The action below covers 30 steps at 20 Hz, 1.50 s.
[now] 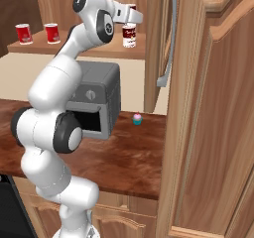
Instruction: Stack two cans on top of the other two cans in the cabinet.
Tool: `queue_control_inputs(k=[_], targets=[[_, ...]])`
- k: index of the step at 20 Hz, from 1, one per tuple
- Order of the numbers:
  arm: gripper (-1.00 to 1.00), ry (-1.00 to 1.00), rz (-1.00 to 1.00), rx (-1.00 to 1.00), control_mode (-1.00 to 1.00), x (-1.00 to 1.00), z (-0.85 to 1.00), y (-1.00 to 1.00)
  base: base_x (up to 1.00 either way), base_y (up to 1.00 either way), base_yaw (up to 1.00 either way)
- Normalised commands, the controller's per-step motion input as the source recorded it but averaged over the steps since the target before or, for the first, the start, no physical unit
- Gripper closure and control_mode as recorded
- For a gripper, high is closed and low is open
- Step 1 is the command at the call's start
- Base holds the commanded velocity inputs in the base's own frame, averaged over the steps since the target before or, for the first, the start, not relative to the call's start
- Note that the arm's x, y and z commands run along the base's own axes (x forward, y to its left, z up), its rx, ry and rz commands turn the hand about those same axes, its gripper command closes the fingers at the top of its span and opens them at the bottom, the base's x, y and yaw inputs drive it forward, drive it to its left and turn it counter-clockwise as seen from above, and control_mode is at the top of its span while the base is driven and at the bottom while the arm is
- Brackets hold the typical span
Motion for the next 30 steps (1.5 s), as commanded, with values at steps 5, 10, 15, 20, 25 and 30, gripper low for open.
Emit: queue_control_inputs(k=[5, 10, 15, 20, 25, 30], targets=[[-1.0, 0.0, 0.0, 0.0, -1.0, 0.01, -0.07, 0.04, 0.0, 0.0, 0.0], [-1.0, 0.0, 0.0, 0.0, -1.0, -0.1, -0.14, 0.1, 0.0, 0.0, 0.0], [-1.0, 0.0, 0.0, -0.01, -1.0, -0.12, -0.17, 0.08, 0.0, 0.0, 0.0], [-1.0, 0.0, 0.0, -0.01, -1.0, -0.36, -0.13, 0.22, 0.0, 0.0, 0.0], [-1.0, 0.03, 0.07, 0.0, -1.0, -0.35, -0.02, 0.41, 0.0, 0.0, 0.0], [-1.0, 0.1, 0.37, 0.0, -1.0, -0.3, 0.0, 0.49, 0.0, 0.0, 0.0]])
